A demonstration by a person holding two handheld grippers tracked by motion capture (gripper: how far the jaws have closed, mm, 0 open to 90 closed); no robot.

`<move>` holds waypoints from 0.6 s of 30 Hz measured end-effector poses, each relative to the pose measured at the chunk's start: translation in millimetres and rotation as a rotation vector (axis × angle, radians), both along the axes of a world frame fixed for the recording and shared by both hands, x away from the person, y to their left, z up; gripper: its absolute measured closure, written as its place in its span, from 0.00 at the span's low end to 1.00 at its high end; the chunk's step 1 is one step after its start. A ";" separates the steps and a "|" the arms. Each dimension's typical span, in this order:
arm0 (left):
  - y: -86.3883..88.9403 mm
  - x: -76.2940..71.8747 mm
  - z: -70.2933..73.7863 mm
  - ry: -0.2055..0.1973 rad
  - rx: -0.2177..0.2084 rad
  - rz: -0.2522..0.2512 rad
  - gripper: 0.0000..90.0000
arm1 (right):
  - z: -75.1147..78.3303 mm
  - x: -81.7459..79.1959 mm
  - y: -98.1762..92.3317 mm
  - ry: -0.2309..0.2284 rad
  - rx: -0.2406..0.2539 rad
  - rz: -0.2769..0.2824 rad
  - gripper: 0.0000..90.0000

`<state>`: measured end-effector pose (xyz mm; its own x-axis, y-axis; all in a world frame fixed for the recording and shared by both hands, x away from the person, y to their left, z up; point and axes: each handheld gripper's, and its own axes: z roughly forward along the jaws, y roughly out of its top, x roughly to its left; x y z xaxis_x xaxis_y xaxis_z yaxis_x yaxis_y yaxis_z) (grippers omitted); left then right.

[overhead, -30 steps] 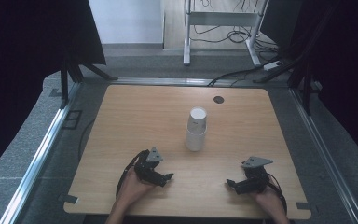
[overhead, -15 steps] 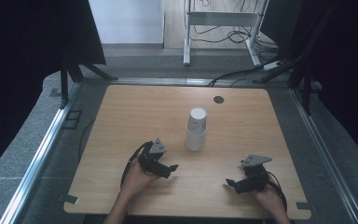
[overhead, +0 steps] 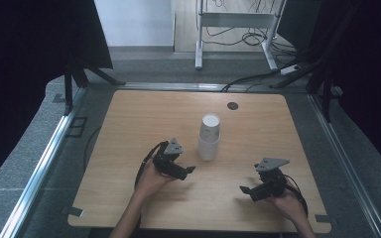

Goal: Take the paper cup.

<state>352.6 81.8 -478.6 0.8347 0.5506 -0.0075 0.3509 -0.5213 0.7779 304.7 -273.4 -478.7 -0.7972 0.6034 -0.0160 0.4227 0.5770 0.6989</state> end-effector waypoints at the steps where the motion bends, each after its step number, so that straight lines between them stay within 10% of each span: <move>1: -0.6 1.0 0.3 0.000 -0.003 -0.001 0.07 | 2.8 1.1 0.7 -0.001 -0.001 0.005 0.00; 18: -15.7 24.6 8.5 -0.018 -0.015 -0.040 0.07 | 63.1 32.6 20.1 0.026 -0.044 0.077 0.00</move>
